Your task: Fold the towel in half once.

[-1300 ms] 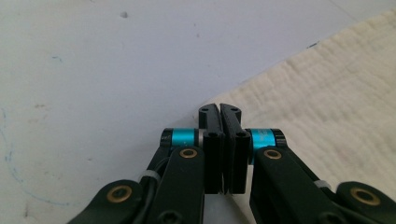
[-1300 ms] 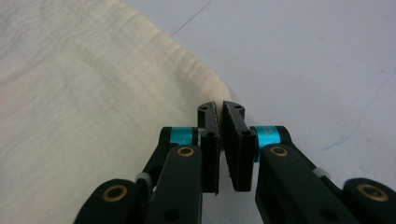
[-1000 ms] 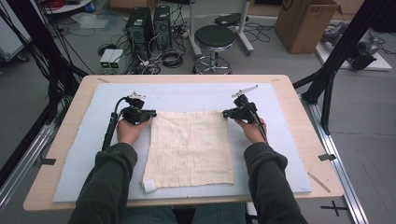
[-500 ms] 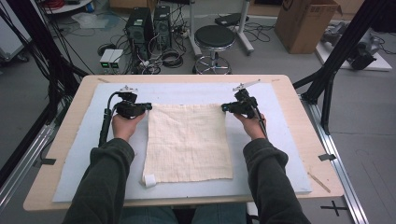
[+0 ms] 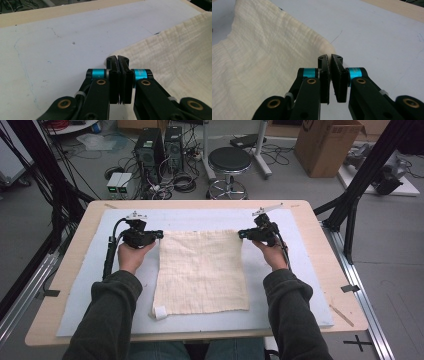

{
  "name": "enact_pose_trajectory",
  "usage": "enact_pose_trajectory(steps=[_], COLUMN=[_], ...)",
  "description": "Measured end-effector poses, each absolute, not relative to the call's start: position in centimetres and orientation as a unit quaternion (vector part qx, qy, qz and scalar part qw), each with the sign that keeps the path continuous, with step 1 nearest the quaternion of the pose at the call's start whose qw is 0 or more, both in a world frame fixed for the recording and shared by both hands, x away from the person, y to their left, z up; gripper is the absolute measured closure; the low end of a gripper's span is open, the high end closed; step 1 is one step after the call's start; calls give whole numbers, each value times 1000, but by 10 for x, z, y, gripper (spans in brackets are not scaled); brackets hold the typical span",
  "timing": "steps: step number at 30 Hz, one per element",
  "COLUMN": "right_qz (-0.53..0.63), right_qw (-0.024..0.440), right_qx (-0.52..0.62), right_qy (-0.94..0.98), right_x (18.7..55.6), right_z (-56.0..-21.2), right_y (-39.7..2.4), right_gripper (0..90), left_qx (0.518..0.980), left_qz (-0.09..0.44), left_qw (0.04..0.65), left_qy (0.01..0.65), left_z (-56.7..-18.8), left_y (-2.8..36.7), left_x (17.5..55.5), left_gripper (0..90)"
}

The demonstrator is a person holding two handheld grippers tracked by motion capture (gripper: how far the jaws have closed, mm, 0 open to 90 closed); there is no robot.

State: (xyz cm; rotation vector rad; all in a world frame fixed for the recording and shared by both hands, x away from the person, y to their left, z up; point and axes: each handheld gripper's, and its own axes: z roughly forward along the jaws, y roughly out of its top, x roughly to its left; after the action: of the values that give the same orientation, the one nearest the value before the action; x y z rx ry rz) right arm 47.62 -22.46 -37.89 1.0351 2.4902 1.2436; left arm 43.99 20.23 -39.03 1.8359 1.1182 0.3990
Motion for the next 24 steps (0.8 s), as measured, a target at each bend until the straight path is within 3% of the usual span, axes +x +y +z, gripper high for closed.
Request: enact_pose_trajectory(steps=[24], right_qz=[462], right_qw=[38], right_qx=[323], right_qy=[825], right_x=[454], right_z=[-375], right_y=[-230], right_gripper=[853], left_qx=[750], left_qz=[144], left_qw=[480], left_qy=[431], left_z=[-390], left_y=[208], left_x=[412], left_gripper=[878])
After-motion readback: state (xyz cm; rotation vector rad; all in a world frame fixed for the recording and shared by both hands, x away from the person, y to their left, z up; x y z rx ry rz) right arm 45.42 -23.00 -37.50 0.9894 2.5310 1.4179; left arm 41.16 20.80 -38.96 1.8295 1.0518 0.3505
